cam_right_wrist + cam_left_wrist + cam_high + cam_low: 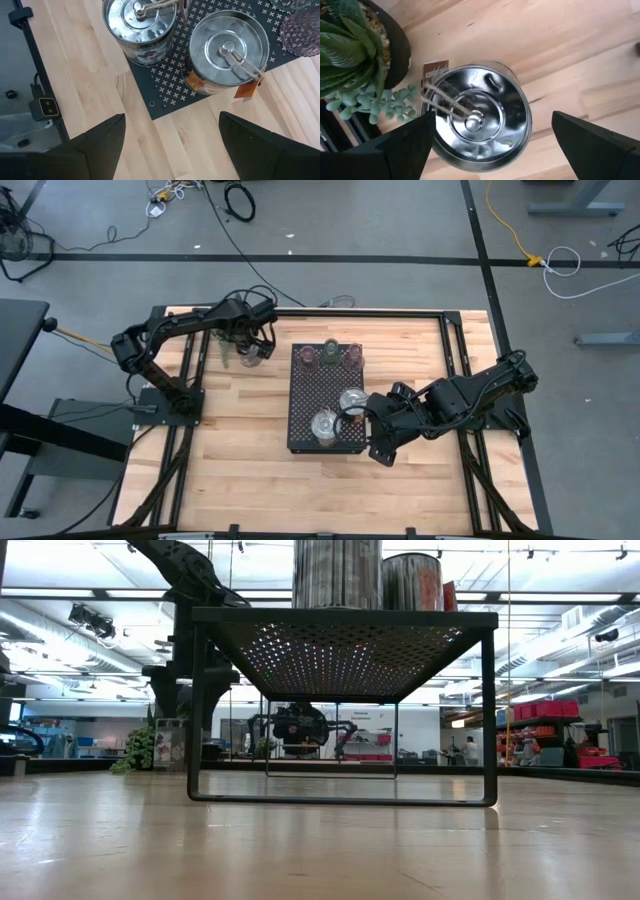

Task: Pick & Place candle stick holders
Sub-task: Put the brown scented candle on the shelf

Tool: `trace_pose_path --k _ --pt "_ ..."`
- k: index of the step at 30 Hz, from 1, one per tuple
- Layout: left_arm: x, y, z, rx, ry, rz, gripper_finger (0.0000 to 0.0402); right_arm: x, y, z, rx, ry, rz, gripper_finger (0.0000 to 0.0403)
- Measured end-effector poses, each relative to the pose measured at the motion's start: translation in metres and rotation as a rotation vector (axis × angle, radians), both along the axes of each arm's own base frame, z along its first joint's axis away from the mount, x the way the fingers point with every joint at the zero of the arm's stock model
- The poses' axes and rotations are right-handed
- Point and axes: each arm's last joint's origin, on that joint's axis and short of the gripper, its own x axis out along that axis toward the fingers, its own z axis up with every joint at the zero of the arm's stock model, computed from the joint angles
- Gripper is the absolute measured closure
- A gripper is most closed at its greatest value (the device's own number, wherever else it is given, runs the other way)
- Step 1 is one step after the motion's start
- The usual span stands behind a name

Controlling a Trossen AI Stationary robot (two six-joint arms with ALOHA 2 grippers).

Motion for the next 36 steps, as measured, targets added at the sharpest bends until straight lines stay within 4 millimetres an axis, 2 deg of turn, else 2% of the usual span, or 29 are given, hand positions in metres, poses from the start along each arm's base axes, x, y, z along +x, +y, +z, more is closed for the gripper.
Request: trace_pose_path --k 36 --pt "-0.0084 0.0035 0.0 0.014 0.085 -0.026 0.0003 -0.0013 0.0046 0.0003 0.015 -0.012 -0.014 0.0085"
